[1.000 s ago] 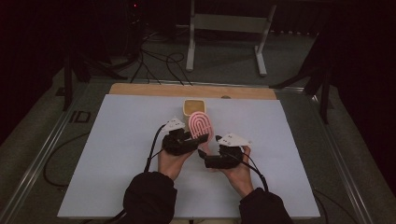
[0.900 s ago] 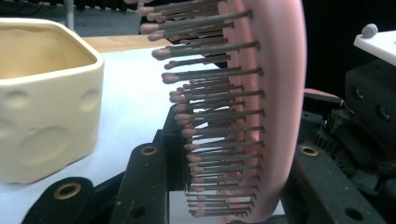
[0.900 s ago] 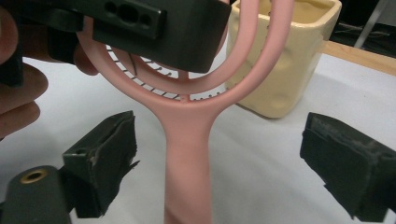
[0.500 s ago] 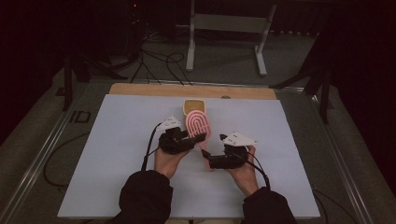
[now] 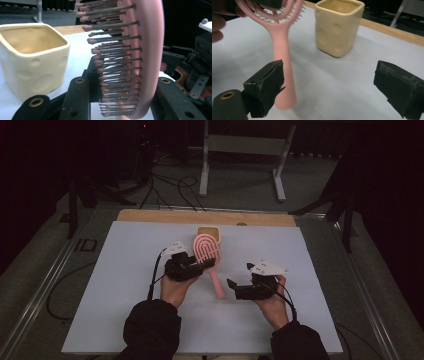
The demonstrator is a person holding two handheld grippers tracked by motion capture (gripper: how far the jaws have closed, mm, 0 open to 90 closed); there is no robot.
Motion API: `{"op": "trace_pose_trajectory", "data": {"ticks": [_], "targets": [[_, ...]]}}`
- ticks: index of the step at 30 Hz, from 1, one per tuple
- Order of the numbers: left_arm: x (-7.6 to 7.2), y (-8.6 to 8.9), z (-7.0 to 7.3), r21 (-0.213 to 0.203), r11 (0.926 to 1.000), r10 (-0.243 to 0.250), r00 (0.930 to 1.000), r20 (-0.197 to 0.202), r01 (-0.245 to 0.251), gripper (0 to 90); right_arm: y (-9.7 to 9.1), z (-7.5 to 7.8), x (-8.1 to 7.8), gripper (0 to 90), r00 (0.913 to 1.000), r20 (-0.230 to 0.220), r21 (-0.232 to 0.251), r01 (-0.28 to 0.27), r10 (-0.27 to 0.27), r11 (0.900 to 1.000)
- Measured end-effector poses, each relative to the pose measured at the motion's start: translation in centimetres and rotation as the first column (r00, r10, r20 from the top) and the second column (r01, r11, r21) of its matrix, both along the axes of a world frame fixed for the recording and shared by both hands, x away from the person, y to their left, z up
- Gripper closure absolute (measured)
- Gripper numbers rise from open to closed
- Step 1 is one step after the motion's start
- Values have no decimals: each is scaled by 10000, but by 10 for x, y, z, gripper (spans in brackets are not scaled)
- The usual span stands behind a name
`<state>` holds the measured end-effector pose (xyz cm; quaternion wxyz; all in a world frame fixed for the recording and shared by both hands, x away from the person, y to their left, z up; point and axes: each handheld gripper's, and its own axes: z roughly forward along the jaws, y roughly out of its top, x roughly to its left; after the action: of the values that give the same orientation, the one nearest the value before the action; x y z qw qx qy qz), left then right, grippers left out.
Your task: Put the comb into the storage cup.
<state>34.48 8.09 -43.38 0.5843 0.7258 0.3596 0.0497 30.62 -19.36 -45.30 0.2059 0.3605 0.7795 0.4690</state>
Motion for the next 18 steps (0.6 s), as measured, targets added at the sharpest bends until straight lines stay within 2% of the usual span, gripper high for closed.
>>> {"op": "trace_pose_trajectory", "data": {"ticks": [6, 14, 16, 17, 18], "targets": [[3, 4, 3, 58, 9998, 169, 9999, -4, -169, 645, -14, -2, -3, 91, 9993, 23, -108, 375, -375, 9992], [6, 9, 9, 119, 9995, 302, 9995, 114, -303, 645, -27, -7, -6, 91, 9986, 43, -199, 532, -531, 9984], [7, 11, 12, 133, 9992, 377, 9992, 154, -379, 645, -39, -11, -11, 90, 9983, 174, -270, 566, -561, 9980], [7, 11, 12, 133, 9992, 377, 9992, 154, -379, 645, -39, -11, -11, 90, 9983, 174, -270, 566, -561, 9980], [8, 13, 13, 124, 9990, 417, 9990, 168, -419, 645, -46, -13, -13, 91, 9984, 149, -125, 552, -550, 9984]]}}
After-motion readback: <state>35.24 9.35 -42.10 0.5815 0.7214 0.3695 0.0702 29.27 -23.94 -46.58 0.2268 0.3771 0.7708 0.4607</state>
